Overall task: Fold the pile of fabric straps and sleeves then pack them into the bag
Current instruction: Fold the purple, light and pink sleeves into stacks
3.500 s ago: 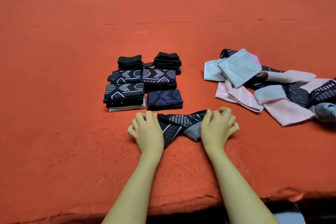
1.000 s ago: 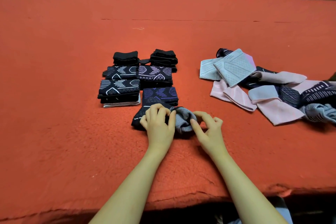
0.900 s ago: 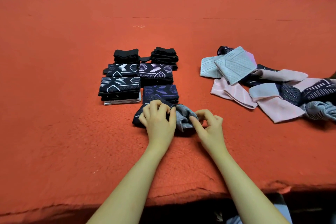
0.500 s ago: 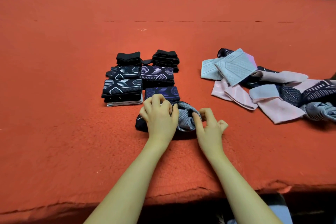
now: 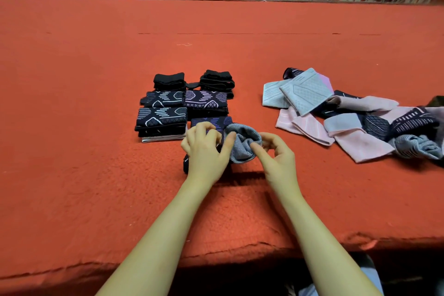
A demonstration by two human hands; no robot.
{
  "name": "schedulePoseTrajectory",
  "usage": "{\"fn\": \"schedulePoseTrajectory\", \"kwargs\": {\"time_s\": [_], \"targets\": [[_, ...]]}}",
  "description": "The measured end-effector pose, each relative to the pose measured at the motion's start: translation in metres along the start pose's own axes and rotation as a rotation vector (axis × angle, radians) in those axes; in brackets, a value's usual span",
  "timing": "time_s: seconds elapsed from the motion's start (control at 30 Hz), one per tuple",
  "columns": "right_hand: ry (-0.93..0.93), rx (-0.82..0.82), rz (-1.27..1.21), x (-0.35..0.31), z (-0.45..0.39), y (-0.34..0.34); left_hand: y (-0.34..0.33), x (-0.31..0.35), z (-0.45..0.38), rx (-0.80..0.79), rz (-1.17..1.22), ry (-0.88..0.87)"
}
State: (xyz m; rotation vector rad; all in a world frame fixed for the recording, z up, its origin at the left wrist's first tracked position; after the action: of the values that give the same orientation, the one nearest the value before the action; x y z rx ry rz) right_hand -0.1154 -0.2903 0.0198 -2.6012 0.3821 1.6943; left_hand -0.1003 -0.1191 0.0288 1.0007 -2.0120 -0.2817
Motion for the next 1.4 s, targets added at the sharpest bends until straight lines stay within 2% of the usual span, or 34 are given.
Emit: {"fn": "schedulePoseTrajectory", "kwargs": {"time_s": [0.43, 0.6, 0.73, 0.83, 0.87, 0.93, 1.03, 1.07, 1.13, 1.2, 1.27, 1.33, 1.4], "targets": [[-0.041, -0.021, 0.034, 0.01, 0.001, 0.012, 0.0, 0.003, 0.005, -0.032, 0.015, 0.0], [0.023, 0.06, 0.274, 0.008, 0.0, 0.017, 0.003, 0.008, 0.009, -0.005, 0.02, -0.042], [0.274, 0.168, 0.697, -0.009, 0.003, 0.023, 0.004, 0.003, 0.006, 0.025, -0.014, 0.014], [0.271, 0.176, 0.741, -0.001, 0.001, 0.027, -0.002, 0.008, 0.004, 0.019, -0.031, 0.013], [0.273, 0.175, 0.725, -0.001, 0.002, 0.028, -0.005, 0.01, 0.003, -0.01, -0.015, 0.04], [0.319, 0.165, 0.697, -0.003, 0.007, 0.027, -0.022, 0.012, -0.001, -0.163, 0.054, 0.102], [0.379, 0.071, 0.692, -0.003, 0.018, 0.017, -0.048, 0.023, 0.003, -0.475, 0.145, 0.057], [0.371, 0.037, 0.724, 0.003, 0.021, 0.013, -0.053, 0.023, 0.005, -0.525, 0.126, 0.027], [0.318, 0.018, 0.799, 0.016, 0.024, 0.01, -0.053, 0.015, 0.01, -0.524, 0.021, -0.016], [0.292, 0.066, 0.851, 0.024, 0.024, 0.011, -0.046, 0.001, 0.02, -0.494, -0.123, -0.094], [0.347, 0.122, 0.893, 0.022, 0.024, 0.009, -0.04, -0.013, 0.032, -0.506, -0.243, -0.197], [0.421, 0.152, 0.955, 0.016, 0.026, 0.003, -0.041, -0.029, 0.043, -0.608, -0.334, -0.198], [0.465, 0.105, 1.038, 0.016, 0.029, -0.005, -0.043, -0.042, 0.05, -0.728, -0.416, -0.13]]}}
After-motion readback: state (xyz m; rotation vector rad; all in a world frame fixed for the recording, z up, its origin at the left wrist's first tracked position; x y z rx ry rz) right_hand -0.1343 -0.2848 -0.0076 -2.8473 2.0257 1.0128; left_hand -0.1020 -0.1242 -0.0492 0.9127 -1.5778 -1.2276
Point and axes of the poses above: each hand's wrist, its own z-axis away from the middle knuckle, its own y-axis out of the back of the hand, x = y × z, the point moved 7 cm from there along -z, towards the middle knuckle, and after that the axes turned 3 degrees about -x, right-handed, at the moved point
